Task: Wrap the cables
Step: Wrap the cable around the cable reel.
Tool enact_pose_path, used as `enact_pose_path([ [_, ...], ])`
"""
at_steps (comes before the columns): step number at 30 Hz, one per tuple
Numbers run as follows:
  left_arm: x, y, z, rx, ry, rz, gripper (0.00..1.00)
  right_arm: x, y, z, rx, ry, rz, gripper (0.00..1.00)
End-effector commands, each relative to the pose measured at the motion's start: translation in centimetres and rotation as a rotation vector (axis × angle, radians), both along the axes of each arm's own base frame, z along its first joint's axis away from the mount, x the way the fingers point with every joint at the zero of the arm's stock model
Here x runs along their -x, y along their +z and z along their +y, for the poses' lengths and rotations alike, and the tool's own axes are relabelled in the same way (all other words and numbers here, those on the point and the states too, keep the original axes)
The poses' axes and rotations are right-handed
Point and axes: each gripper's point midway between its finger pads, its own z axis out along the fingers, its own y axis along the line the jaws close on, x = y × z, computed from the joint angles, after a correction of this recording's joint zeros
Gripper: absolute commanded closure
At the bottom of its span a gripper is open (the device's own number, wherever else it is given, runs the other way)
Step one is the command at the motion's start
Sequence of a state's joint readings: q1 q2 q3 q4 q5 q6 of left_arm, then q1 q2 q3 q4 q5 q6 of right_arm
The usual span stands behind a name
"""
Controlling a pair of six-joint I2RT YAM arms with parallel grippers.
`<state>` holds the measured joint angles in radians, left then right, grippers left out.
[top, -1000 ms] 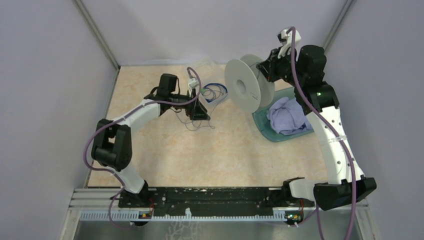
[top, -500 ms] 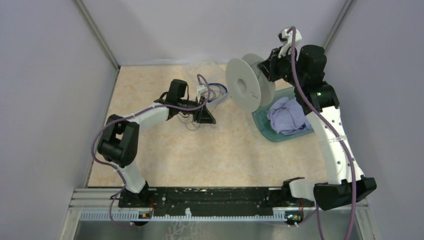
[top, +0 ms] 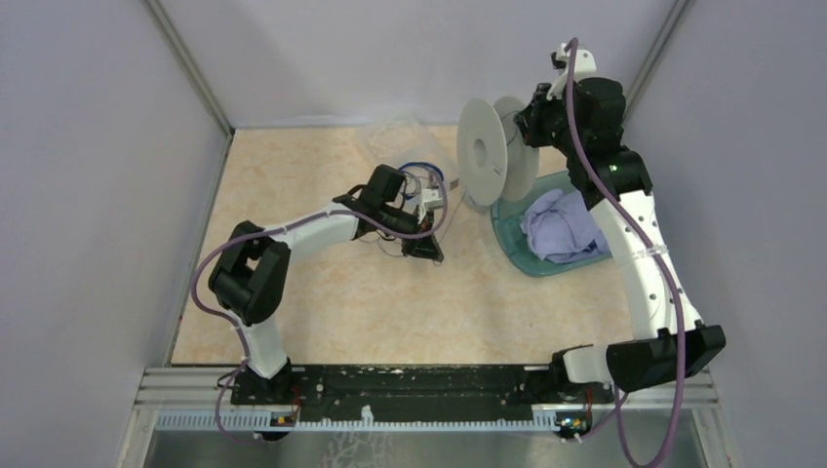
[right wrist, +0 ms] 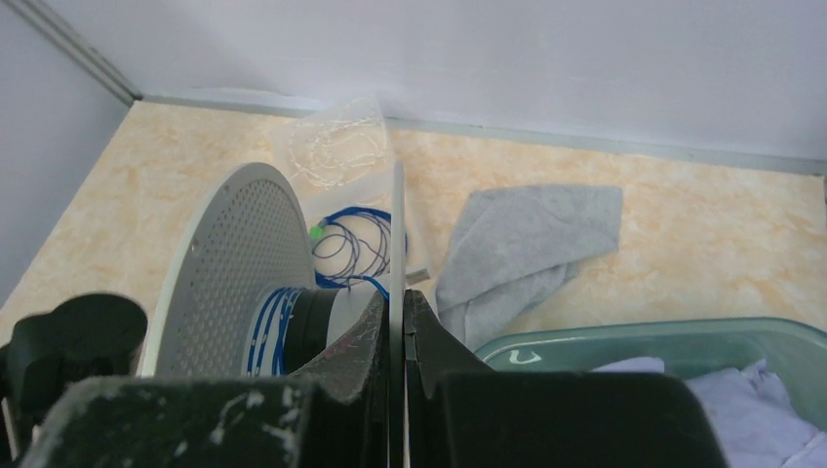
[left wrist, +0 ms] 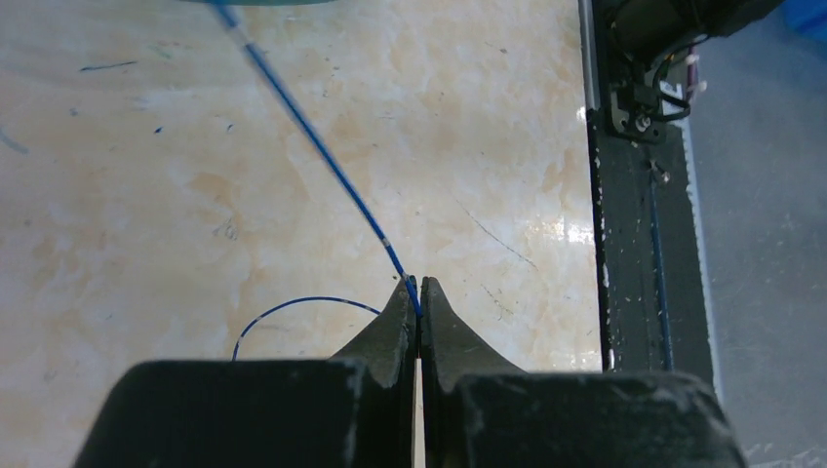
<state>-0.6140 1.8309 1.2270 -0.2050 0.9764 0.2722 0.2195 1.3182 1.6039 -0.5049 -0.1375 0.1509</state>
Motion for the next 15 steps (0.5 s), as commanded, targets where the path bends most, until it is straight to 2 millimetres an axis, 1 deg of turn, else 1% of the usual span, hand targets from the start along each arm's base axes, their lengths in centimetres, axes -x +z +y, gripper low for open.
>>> enact_pose_path([
  [1,2.1,0.8,-1.4,-0.045,-0.109,-0.159,1.0,-1.7,3.5,-1.8,-0.044,-0.138,-0.125,1.0],
  [3,2.9,1.6,-2.1,-0.057,-0.144,-0.205,1.0,-2.2,2.4,-2.1,-0.013,-0.167,-0.123,1.0],
  [5,3.6,2.7,-2.9,-0.054,-0.178,-0.247,1.0,-2.6,1.1,-1.9,0.029,-0.184,-0.119,1.0],
  [9,4.5,5.9,-4.6,-0.028,-0.217,-0.323,1.0,-2.8,-1.3,-1.0,0.088,-0.195,-0.115,1.0],
  [12,4.6,8.4,-5.7,0.009,-0.219,-0.342,1.0,-2.9,-2.6,-0.7,0.105,-0.193,-0.103,1.0],
  [15,4.0,10.7,-6.6,0.04,-0.193,-0.348,1.0,-2.7,-3.8,-0.2,0.124,-0.181,-0.091,1.0],
])
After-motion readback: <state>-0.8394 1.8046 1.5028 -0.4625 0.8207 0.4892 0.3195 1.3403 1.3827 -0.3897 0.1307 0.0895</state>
